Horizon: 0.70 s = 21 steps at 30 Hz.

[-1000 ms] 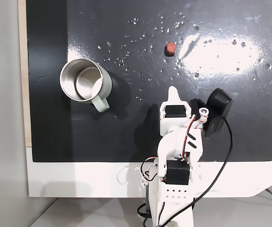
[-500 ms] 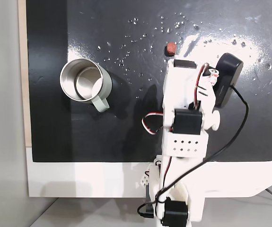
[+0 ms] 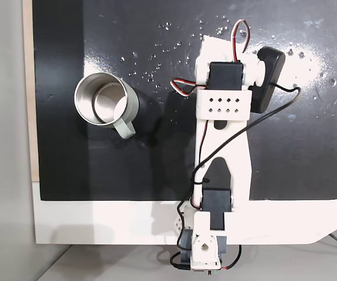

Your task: Grasp a cube and put it in the cup.

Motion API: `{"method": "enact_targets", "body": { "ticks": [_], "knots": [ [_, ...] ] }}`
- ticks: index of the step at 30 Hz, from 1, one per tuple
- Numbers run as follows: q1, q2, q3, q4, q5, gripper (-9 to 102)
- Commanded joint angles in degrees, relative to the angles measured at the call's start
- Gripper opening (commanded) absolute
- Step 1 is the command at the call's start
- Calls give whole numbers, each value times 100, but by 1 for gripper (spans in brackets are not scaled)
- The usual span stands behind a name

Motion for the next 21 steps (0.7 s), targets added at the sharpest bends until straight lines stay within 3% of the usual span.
{"method": "enact_targets", "body": {
  "ticks": [1,17,21],
  "knots": [
    [-26,-325,-914,360,220,0],
    [167,-2197,-3243,1556,589,0],
    [202,-2470,-3551,1837,650,9]
  ]
}}
